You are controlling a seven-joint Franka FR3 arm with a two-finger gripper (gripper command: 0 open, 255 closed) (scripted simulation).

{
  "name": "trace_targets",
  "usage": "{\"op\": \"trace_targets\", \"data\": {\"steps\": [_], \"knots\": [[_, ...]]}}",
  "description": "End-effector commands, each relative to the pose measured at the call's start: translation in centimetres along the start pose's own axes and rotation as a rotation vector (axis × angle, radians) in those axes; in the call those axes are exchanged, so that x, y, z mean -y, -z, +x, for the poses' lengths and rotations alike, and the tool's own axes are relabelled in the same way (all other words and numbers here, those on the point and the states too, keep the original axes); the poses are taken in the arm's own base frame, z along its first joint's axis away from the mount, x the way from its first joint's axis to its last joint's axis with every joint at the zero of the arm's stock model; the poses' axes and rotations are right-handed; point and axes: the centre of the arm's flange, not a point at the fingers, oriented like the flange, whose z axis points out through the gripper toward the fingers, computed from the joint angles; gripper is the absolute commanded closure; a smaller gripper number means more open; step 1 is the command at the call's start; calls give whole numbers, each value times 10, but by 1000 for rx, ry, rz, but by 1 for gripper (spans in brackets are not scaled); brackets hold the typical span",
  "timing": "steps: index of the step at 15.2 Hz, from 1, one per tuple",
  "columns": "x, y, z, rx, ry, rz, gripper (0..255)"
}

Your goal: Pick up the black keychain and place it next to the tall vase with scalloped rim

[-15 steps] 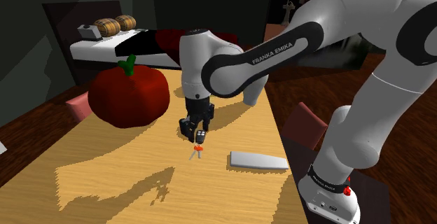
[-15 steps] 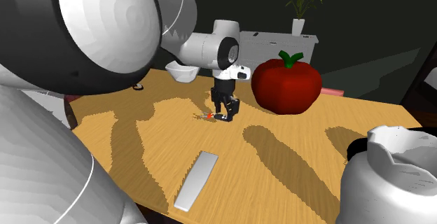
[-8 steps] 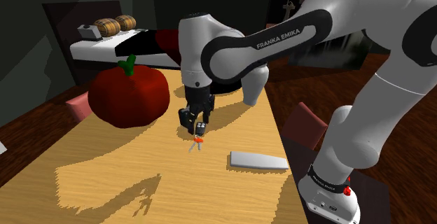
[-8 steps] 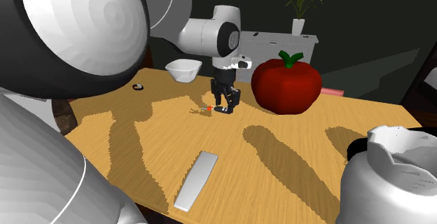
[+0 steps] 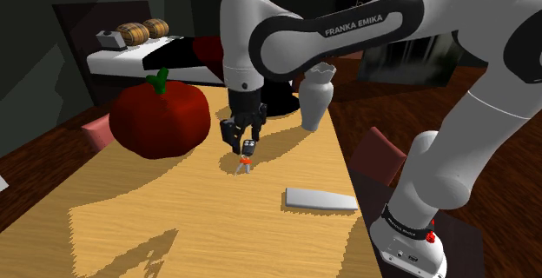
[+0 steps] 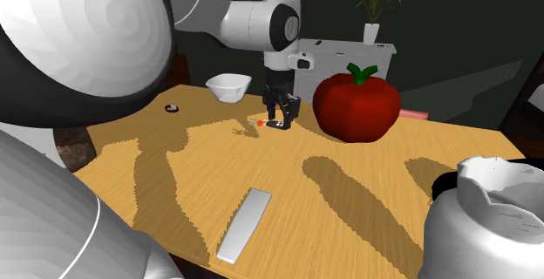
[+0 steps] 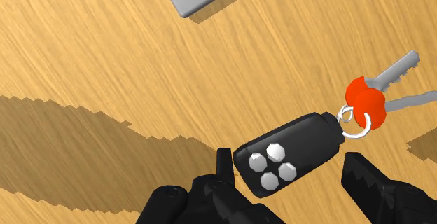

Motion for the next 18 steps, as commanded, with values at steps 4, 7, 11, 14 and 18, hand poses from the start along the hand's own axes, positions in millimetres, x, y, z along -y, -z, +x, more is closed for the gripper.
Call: {"op": "trace_targets", "data": {"steps": [4,7,11,14,18], "knots": [[0,26,0,0,0,0,255],[0,42,0,0,0,0,255],[0,63,-1,0,0,0,255],[0,79,-1,0,0,0,255],[0,100,-1,0,0,0,255]]}}
